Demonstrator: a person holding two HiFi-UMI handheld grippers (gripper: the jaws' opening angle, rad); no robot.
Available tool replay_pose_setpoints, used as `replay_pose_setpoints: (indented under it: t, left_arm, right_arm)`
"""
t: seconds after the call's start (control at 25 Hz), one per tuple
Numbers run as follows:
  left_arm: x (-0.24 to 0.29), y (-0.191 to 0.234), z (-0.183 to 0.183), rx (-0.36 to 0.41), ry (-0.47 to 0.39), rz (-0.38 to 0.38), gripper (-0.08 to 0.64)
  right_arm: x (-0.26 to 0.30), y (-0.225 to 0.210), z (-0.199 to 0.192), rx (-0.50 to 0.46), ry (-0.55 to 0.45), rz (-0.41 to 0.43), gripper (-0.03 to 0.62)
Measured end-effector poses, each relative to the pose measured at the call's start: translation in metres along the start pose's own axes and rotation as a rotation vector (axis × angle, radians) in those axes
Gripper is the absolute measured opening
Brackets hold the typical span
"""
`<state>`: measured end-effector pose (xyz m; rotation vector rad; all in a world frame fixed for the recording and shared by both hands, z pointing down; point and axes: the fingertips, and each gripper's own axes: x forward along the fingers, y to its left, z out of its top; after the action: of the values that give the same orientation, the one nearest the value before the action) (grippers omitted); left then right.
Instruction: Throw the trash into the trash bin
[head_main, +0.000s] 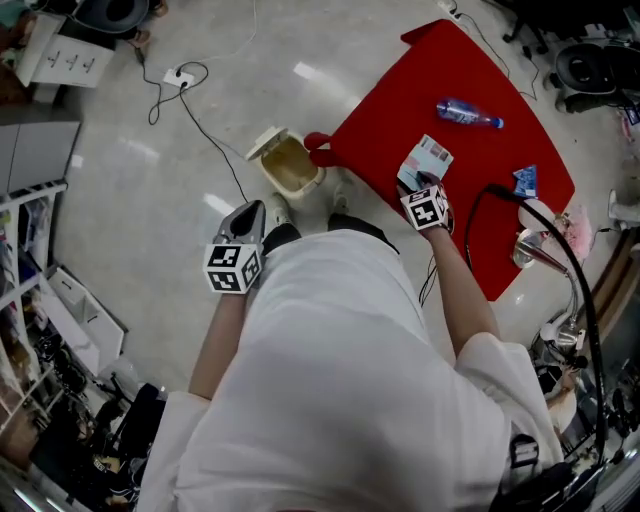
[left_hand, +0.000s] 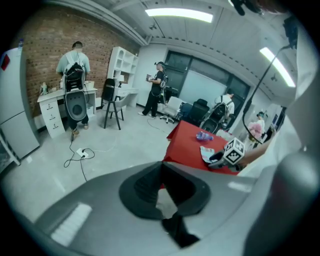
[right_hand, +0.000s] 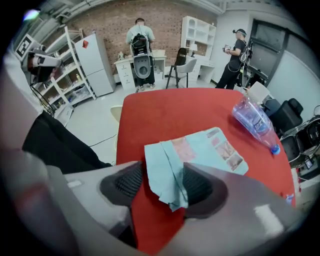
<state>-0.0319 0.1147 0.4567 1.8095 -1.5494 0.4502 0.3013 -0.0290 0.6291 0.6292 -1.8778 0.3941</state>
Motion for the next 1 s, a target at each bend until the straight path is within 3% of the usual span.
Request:
replay_pose_setpoints:
  t: [0.2, 0.64, 1.0]
  left_arm:
    - [-0.004, 0.000, -0.005, -0.016, 0.004, 0.018, 0.005]
    - [-0.006, 0.016, -0.010, -0.023, 0.003, -0.005, 0.005]
    - [-0.019, 0.046, -0.016, -0.027, -0.010, -0.015, 0.005]
  right_arm:
    - [-0.009, -0.016, 0.005, 0.081, -0.055, -0.031, 0.002]
    - [-0.034, 0.002, 0.043, 0.087, -0.148, -0.025, 0.001]
    - [-0.037, 0.081, 0.111, 0.055, -0.237, 0.107, 0.002]
